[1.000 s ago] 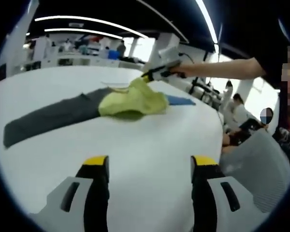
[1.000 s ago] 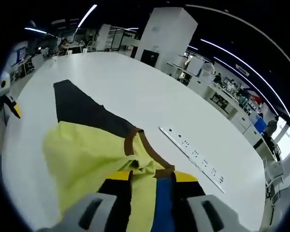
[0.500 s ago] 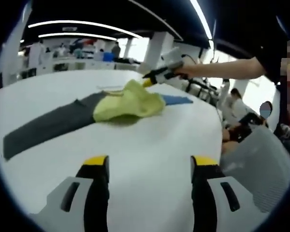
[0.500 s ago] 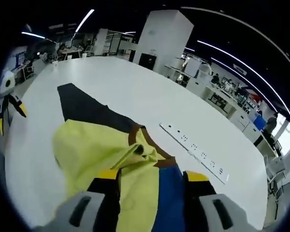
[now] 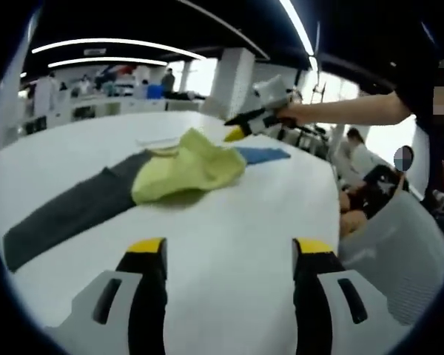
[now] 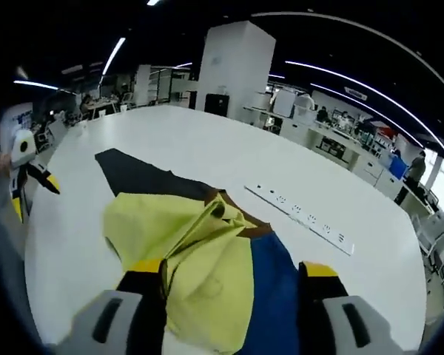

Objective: Fold the garment on the visible template until the final outline fits inside the template.

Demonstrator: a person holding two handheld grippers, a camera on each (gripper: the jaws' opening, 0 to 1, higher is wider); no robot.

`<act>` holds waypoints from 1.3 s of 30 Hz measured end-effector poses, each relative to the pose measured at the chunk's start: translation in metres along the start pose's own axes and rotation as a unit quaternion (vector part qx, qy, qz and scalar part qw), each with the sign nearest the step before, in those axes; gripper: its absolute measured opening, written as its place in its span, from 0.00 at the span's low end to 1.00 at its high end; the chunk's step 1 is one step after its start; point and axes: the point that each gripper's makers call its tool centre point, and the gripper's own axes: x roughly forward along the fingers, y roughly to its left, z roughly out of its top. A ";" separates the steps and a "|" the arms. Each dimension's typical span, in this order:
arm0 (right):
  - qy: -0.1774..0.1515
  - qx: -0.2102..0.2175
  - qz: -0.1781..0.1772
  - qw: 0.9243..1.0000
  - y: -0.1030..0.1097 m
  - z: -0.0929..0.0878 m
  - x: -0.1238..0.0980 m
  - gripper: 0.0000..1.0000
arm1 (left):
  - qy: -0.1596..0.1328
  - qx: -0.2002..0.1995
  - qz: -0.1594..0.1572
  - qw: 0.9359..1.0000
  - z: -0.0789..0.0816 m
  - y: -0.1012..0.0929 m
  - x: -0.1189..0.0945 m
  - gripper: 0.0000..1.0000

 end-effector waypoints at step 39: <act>-0.025 0.037 0.018 0.999 0.043 -0.040 -0.067 0.98 | -0.007 0.059 -0.031 0.998 0.037 -0.016 0.079 0.54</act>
